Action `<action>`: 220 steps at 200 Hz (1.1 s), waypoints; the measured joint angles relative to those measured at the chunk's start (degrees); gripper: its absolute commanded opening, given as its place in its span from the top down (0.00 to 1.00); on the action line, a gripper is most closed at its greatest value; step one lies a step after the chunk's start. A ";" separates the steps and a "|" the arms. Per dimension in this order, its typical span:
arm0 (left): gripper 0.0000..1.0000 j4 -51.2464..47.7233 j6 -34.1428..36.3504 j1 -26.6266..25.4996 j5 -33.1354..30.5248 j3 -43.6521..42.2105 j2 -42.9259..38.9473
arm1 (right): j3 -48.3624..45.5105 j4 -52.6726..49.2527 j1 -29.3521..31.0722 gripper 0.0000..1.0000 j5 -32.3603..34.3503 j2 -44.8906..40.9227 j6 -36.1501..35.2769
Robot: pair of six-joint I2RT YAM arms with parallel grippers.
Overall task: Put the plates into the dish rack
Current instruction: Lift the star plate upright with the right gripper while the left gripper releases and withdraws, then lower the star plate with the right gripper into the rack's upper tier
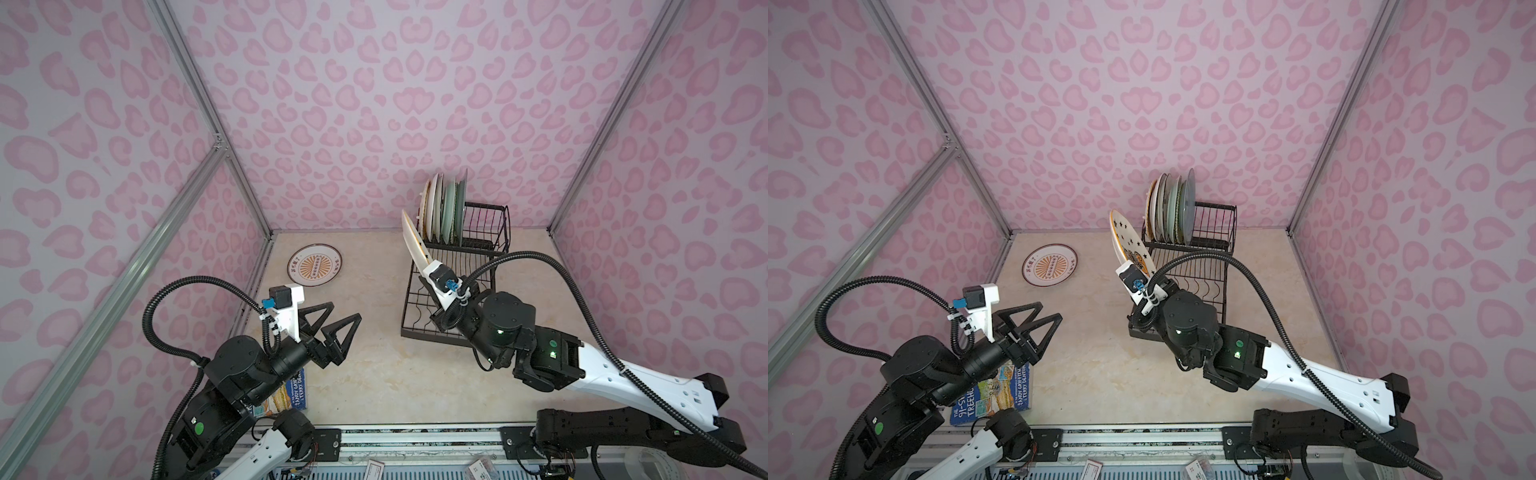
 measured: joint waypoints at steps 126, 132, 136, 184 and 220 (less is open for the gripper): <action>0.03 1.29 7.39 0.00 2.64 -12.63 -8.48 | 19.41 -11.21 -15.65 1.00 1.53 1.22 12.70; 0.02 1.31 7.37 0.00 2.64 -13.25 -8.96 | 19.85 -11.85 -17.27 1.00 0.59 1.36 13.60; 0.02 1.31 7.37 0.00 2.67 -13.68 -9.35 | 20.22 -12.28 -18.32 1.00 -0.04 1.51 14.32; 0.02 1.22 6.47 0.00 2.56 -17.75 -13.46 | 23.17 -15.82 -30.67 1.00 -6.43 5.73 22.32; 0.03 -0.31 4.90 0.00 1.38 -17.97 -15.76 | 24.11 -16.94 -37.62 1.00 -13.70 10.56 28.65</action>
